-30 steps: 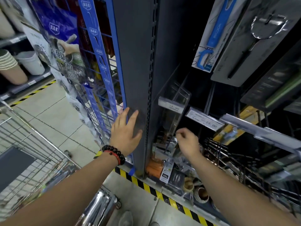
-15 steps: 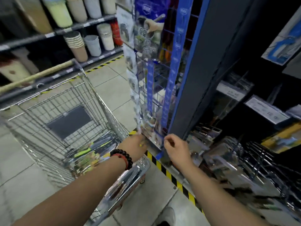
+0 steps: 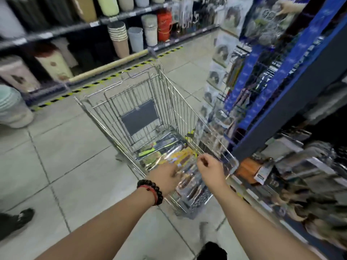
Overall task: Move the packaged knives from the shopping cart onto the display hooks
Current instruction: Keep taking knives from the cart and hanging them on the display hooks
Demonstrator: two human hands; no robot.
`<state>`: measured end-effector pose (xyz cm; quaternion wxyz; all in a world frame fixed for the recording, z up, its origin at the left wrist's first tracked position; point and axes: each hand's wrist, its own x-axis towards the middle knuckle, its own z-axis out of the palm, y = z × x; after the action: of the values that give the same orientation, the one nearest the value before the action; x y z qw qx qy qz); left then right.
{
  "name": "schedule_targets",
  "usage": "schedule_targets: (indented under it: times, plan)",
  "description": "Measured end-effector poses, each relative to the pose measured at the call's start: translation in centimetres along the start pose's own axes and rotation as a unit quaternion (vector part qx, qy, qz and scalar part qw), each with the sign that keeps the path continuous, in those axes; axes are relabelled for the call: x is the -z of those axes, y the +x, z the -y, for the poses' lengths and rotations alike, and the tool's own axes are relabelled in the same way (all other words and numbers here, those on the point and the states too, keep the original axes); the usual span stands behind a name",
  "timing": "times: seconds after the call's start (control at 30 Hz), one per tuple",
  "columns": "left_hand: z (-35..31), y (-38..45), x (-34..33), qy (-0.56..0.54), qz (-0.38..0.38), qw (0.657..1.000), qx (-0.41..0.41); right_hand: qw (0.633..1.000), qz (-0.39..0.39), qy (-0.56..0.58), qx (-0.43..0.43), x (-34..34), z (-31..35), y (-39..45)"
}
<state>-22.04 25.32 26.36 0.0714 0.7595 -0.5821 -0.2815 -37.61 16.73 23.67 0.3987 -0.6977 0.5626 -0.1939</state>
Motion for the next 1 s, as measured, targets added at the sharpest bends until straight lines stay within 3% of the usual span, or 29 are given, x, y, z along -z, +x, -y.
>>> schedule_targets:
  times: [0.17,0.43,0.87,1.0]
  plan:
    - [5.3,-0.9,2.2,-0.021,-0.014,1.0,-0.001,1.0,0.012,0.012,0.001,-3.4,3.1,-1.6]
    - [9.7,5.2,6.6,-0.011,-0.004,1.0,-0.005,0.999,-0.011,0.01,-0.042,-7.8,5.1,3.3]
    - [17.8,18.8,12.2,0.018,0.085,0.996,0.016,0.991,-0.059,0.039,-0.117,-13.5,7.5,12.9]
    - [20.0,23.8,12.3,0.001,0.121,0.993,0.003,0.978,-0.084,0.041,-0.186,-16.2,7.6,14.9]
